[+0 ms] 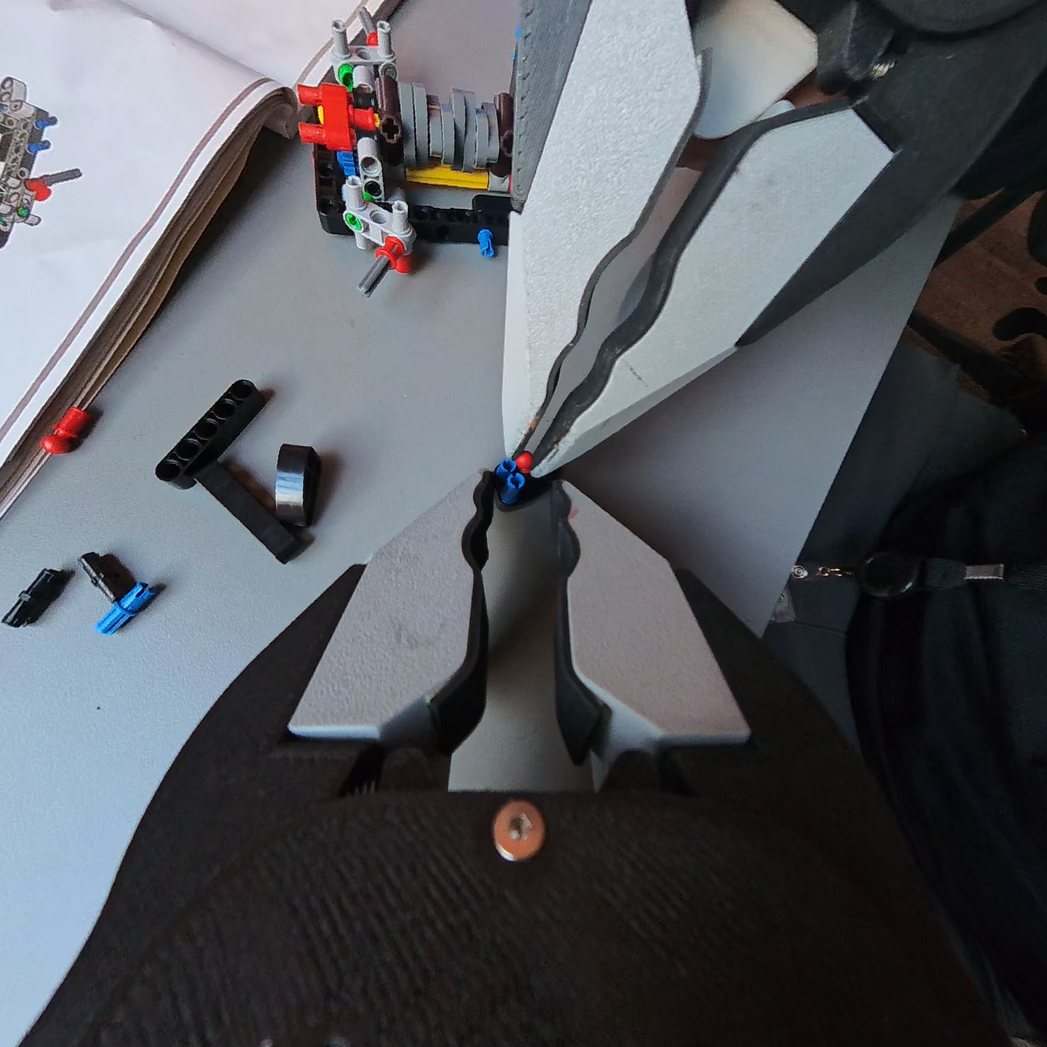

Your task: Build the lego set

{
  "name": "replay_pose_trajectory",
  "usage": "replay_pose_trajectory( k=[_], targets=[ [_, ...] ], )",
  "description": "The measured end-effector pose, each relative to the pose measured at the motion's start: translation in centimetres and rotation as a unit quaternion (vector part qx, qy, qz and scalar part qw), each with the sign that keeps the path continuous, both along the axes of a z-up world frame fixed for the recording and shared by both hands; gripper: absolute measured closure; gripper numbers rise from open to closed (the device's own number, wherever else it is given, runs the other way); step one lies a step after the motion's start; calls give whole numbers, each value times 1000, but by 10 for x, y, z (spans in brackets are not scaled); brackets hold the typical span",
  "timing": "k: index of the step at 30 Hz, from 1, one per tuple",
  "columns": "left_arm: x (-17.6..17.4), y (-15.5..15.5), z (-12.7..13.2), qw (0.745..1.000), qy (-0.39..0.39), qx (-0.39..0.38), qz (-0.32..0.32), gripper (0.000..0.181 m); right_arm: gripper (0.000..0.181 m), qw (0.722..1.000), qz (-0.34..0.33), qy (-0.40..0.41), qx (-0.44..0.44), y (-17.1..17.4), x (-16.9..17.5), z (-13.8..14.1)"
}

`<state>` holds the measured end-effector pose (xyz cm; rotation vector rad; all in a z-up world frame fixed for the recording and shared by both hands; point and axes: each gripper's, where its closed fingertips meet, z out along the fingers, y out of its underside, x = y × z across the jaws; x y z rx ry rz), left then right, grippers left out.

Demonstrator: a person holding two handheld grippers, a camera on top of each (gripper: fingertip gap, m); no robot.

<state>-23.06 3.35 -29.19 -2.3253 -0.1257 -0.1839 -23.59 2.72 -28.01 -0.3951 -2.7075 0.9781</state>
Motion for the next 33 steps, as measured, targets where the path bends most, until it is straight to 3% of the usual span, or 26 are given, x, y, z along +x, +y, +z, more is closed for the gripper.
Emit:
replay_pose_trajectory(
  k=[13,33],
  targets=[
    [-1,2,1,1000,-4,3,7,163,179,996,-25,-69,-54,1,-1,3],
    [-1,3,1,1000,-6,4,8,164,179,998,-16,-44,-43,2,0,3]
  ],
)
